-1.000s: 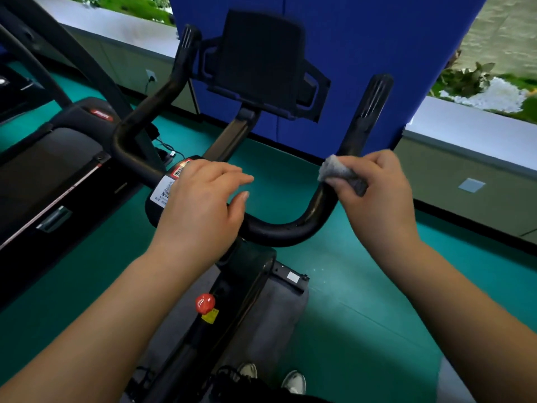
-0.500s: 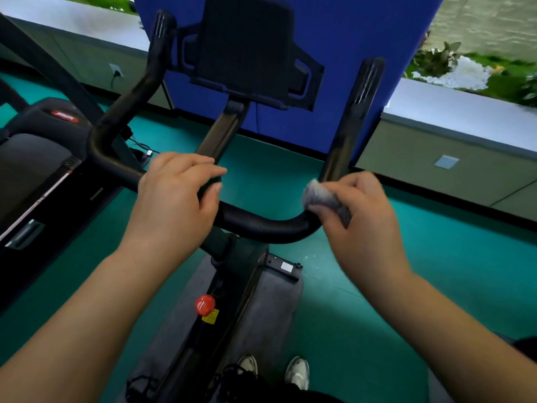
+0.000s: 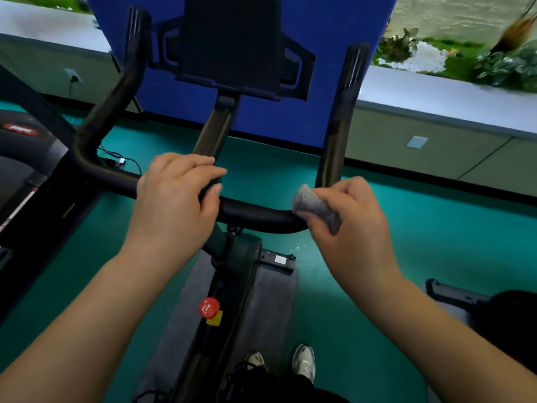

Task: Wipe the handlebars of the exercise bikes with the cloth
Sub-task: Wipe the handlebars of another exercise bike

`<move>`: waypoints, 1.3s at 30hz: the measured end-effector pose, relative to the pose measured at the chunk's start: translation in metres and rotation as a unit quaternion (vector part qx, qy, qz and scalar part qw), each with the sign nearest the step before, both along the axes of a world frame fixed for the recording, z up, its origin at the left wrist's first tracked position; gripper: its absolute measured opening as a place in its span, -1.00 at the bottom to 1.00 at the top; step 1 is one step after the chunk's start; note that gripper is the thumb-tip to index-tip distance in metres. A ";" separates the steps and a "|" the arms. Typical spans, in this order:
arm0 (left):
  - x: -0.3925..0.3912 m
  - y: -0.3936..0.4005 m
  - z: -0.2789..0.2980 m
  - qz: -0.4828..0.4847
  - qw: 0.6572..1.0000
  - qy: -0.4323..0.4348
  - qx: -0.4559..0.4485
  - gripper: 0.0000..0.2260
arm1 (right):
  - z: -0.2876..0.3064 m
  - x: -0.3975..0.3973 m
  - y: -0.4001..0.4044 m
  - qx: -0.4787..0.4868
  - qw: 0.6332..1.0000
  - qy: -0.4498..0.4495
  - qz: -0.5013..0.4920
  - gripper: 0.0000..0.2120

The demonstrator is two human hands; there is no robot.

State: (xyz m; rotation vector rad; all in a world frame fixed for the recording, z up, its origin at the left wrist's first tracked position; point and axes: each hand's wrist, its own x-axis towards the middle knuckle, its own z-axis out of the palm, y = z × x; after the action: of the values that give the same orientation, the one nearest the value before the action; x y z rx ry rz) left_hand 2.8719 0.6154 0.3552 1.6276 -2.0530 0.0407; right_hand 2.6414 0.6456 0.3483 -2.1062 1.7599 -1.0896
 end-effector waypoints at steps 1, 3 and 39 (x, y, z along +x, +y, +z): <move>0.001 0.000 0.000 -0.002 1.000 0.002 0.001 -0.77 | 0.001 -0.003 -0.005 -0.003 1.000 -0.001 -0.007 -0.83; 0.003 0.000 0.001 -0.001 1.000 0.011 0.003 -0.78 | 0.007 -0.013 -0.018 -0.002 0.999 -0.005 -0.042 -0.85; 0.040 0.021 -0.005 -0.008 0.999 0.048 -0.004 -0.66 | -0.001 0.106 -0.015 -0.051 0.989 0.082 0.116 -0.72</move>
State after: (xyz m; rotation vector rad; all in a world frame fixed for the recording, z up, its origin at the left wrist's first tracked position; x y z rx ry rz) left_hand 2.9119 0.6361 0.3505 1.5782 -1.9907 -0.0332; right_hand 2.7477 0.6305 0.3471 -2.4523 1.5007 -0.9878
